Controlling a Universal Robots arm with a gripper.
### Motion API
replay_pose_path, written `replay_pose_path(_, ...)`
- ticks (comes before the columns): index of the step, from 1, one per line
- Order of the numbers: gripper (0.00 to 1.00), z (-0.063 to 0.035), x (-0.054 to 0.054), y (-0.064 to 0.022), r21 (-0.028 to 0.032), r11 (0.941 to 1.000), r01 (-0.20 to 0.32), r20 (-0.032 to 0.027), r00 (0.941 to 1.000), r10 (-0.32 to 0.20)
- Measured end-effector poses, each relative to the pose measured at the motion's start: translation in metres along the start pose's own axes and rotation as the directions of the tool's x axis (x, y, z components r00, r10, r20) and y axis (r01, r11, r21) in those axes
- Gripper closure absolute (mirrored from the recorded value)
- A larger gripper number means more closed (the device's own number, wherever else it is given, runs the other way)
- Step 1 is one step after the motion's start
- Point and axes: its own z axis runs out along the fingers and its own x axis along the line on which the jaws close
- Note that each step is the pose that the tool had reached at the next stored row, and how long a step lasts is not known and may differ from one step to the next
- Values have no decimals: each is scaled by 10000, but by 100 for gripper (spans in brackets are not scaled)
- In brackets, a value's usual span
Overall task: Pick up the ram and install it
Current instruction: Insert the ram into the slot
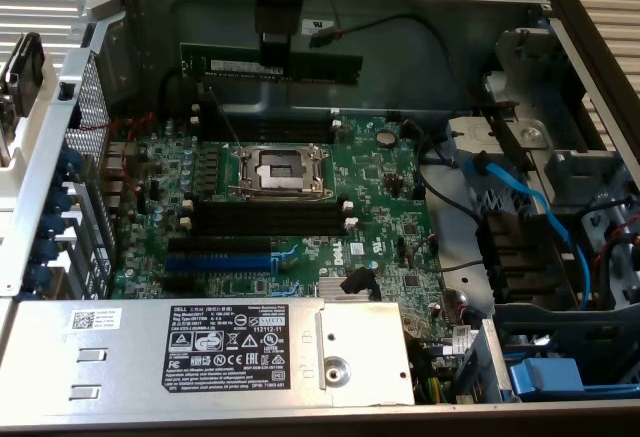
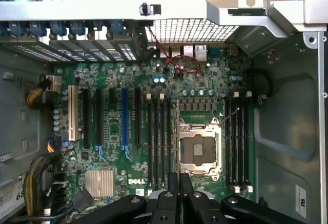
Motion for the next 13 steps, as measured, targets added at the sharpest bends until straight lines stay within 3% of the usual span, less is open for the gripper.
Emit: replay_pose_path(13,87,32,18,-1,0,10000,1,1,10000,-1)
